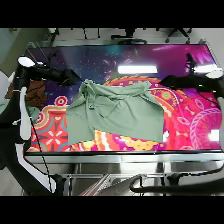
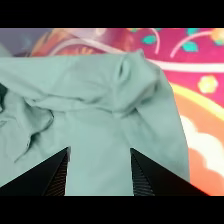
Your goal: Fold the shirts.
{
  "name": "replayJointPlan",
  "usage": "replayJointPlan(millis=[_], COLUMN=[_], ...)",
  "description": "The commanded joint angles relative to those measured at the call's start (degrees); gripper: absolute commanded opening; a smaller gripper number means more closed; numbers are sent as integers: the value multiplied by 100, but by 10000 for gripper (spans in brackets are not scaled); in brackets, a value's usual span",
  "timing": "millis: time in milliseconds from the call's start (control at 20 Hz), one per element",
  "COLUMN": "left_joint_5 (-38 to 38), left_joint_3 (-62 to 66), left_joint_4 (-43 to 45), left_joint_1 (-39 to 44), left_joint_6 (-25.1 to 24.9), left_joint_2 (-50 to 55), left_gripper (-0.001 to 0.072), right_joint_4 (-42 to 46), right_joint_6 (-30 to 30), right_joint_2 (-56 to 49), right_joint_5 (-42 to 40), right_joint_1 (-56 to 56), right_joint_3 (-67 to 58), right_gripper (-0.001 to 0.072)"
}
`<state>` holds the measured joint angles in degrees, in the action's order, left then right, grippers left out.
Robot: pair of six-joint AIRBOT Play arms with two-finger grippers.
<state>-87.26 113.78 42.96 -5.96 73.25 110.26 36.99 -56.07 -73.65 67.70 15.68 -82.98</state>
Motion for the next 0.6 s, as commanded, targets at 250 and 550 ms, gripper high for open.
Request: replayJointPlan(millis=[250,550], left_joint_5=[411,343], left_joint_3=[-2468,-1585], left_joint_4=[2098,2339], left_joint_1=[-363,-361], left_joint_6=[-531,-686], left_joint_2=[-979,46], left_gripper=[607,607], right_joint_4=[1386,1379], right_joint_6=[-887,-892], right_joint_2=[2131,2310], right_joint_5=[710,713], right_joint_1=[1213,1202], right_joint_3=[3333,4422], right_gripper=[437,437])
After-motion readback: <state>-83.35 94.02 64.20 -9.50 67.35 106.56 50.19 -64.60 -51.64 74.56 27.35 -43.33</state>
